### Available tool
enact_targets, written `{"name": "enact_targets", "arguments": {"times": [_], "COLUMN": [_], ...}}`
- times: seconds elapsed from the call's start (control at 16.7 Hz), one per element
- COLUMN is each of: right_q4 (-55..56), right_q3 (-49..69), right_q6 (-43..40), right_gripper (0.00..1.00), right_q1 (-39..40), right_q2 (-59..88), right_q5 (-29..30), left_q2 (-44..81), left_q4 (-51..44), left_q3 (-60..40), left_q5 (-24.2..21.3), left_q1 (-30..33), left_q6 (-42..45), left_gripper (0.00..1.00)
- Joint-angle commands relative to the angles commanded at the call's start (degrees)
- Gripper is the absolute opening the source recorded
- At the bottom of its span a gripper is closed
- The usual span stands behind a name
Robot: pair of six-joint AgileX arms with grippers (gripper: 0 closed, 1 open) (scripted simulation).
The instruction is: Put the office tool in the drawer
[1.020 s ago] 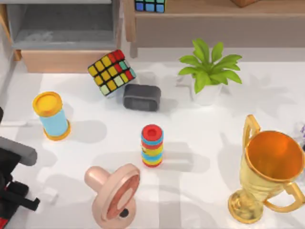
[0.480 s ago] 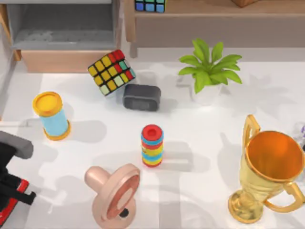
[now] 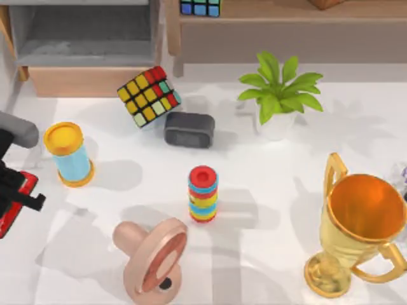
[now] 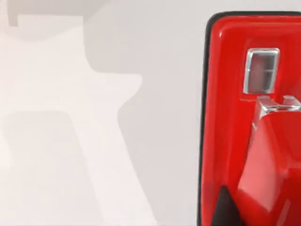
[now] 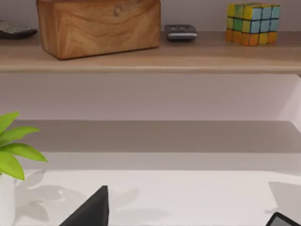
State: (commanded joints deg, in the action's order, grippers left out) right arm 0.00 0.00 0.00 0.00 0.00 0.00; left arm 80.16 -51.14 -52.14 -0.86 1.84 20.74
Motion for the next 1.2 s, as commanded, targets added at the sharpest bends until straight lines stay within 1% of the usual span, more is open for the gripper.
{"name": "enact_targets", "arguments": {"times": [0.24,0.48,0.96,1.2], "right_q4": [0.0,0.0,0.0,0.0], "right_q3": [0.0,0.0,0.0,0.0], "right_q6": [0.0,0.0,0.0,0.0], "right_gripper": [1.0,1.0,1.0,1.0], "right_q1": [0.0,0.0,0.0,0.0], "right_q2": [0.0,0.0,0.0,0.0], "right_q5": [0.0,0.0,0.0,0.0], "left_q2": [5.0,13.7,39.4,53.7], "left_q4": [-3.0,-8.1,-21.1,-27.8], "left_q3": [-14.8,-32.3,-68.1,-83.4], "left_q5": [-0.5,-0.2,1.7,2.0], "left_q1": [-2.1,-6.1,-14.8,-18.0], "left_q6": [0.5,0.8,0.7,0.6], "left_gripper": [0.0,0.0,0.0,0.0]}}
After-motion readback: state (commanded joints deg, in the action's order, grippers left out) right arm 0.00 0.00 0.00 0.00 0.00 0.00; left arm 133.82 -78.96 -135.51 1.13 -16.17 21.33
